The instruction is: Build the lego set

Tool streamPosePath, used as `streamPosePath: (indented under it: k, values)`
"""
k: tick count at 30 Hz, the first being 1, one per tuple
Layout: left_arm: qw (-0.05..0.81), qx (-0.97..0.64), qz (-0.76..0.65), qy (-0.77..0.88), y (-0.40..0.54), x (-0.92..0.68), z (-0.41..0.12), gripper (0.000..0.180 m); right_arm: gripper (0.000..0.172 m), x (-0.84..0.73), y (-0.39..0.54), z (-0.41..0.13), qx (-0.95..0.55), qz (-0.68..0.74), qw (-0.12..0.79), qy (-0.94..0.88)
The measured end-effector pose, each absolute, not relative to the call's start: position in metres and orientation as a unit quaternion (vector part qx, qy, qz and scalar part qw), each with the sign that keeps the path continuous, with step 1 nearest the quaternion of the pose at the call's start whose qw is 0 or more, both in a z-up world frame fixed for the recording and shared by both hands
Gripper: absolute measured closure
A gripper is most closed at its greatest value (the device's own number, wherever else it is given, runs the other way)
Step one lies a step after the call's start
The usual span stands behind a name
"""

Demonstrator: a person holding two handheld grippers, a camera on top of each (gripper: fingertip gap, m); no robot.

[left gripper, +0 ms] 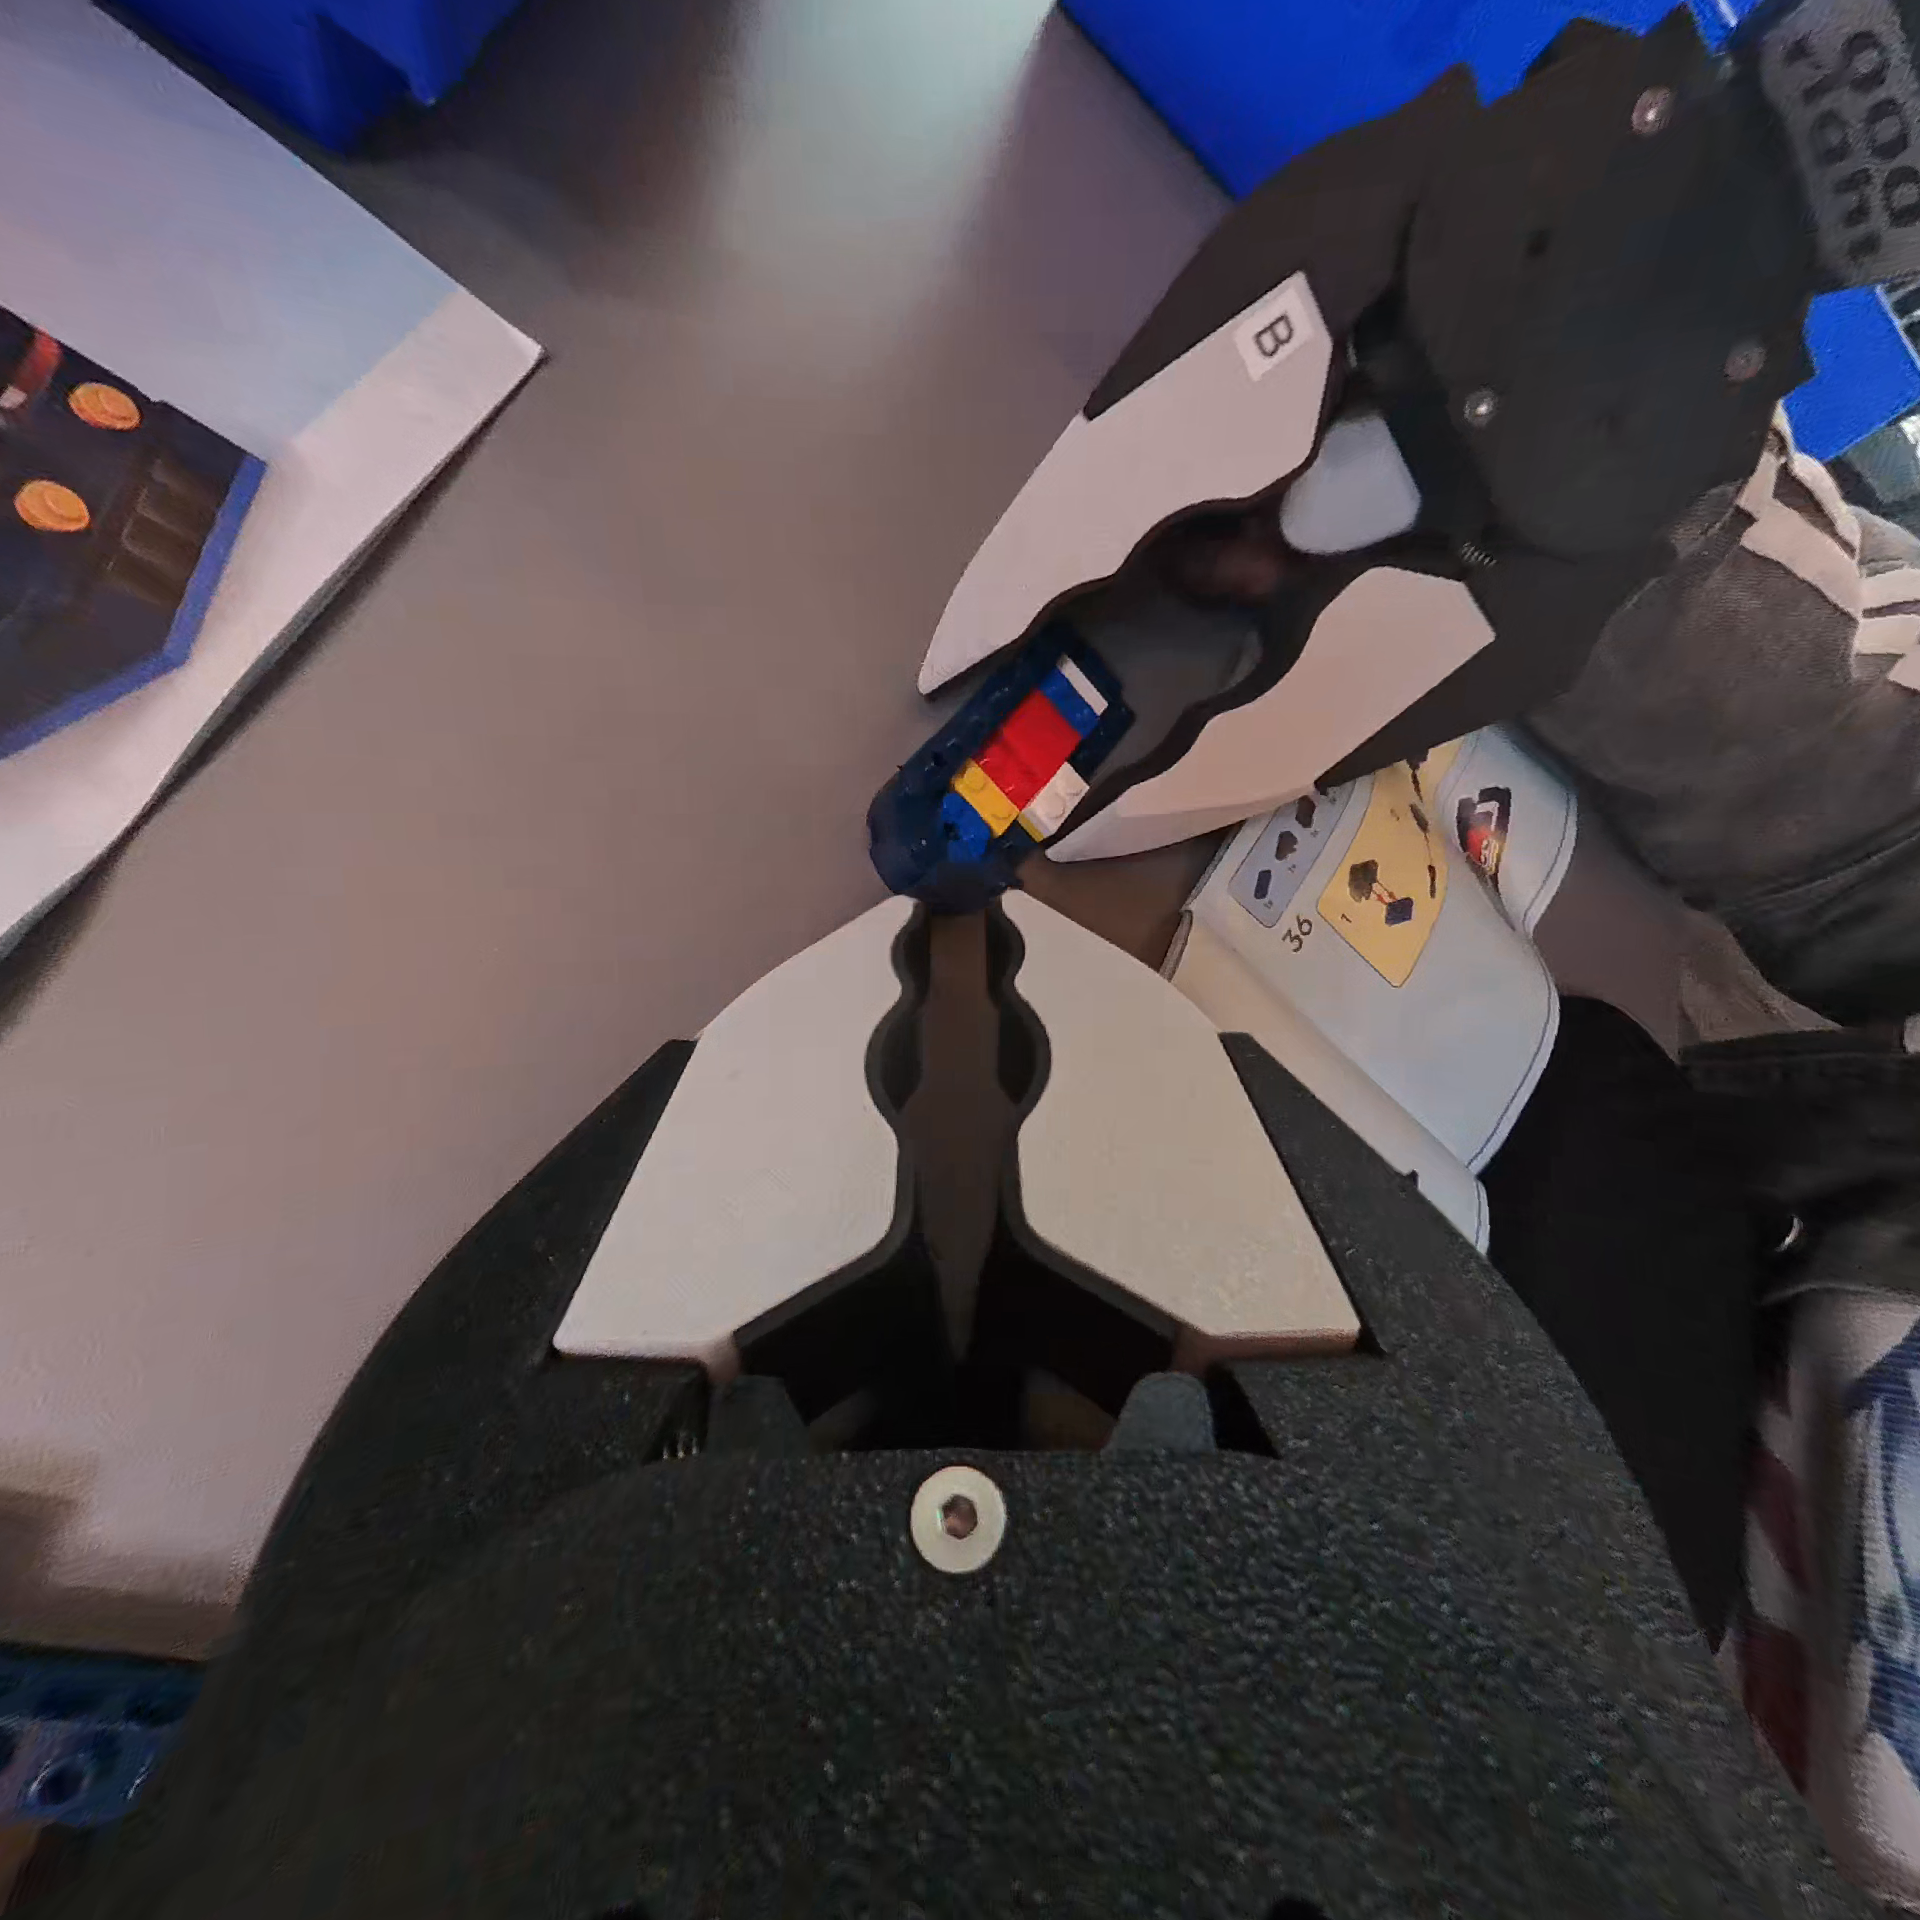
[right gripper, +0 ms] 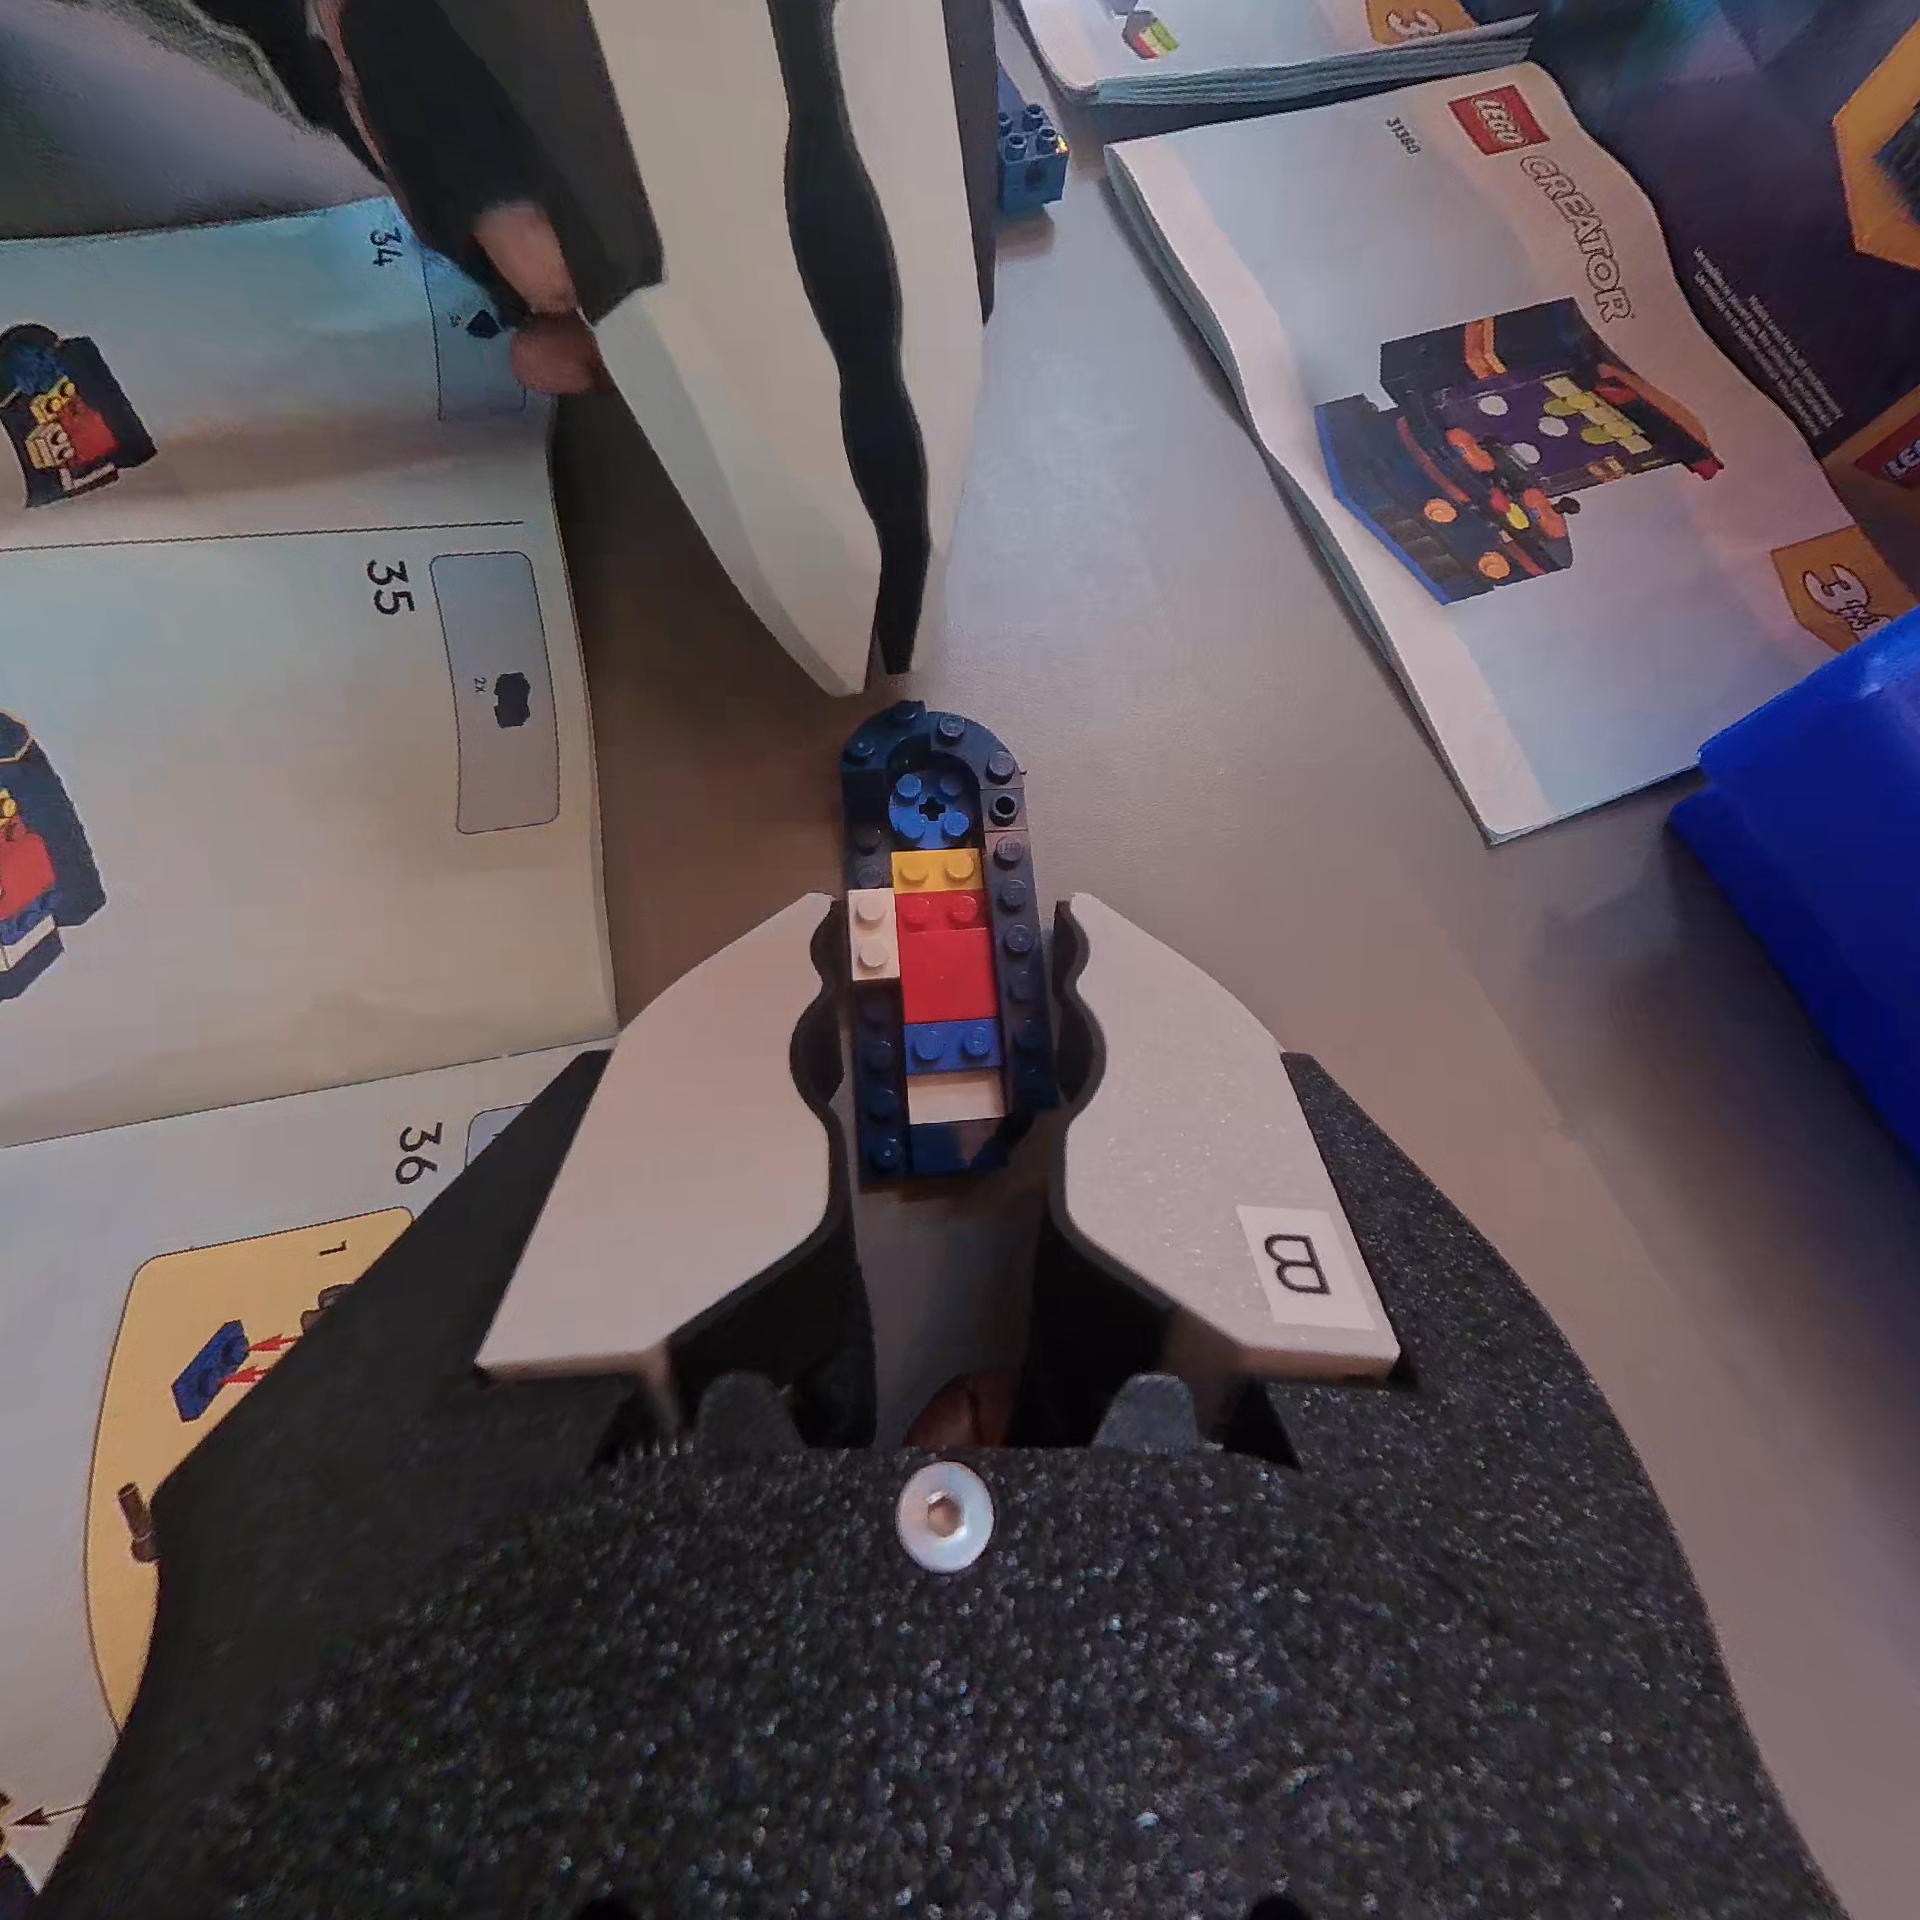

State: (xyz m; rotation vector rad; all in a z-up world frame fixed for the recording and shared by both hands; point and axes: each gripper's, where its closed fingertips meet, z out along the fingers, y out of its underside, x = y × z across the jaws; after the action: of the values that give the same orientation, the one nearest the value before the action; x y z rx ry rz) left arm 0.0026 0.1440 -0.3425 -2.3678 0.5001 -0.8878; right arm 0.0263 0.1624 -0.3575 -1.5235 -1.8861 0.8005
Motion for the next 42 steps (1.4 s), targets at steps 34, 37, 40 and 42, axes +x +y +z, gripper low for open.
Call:
streamPosePath:
  k: [34,37,40,42]
  values:
    - [0.28,-0.866,-0.274,0.311,0.146,0.014,-0.348,0.172,0.136,0.023,0.156,-0.356,-0.549,0.297,0.298,-0.722]
    - [0.271,-0.87,-0.27,0.31,0.145,0.013,-0.349,0.171,0.136,0.023,0.156,-0.356,-0.55,0.298,0.297,-0.722]
    - [0.268,-0.871,-0.27,0.313,0.144,0.011,-0.35,0.17,0.136,0.023,0.156,-0.356,-0.55,0.298,0.297,-0.722]
    - [0.271,-0.869,-0.272,0.313,0.143,0.011,-0.348,0.17,0.136,0.022,0.156,-0.356,-0.55,0.298,0.296,-0.722]
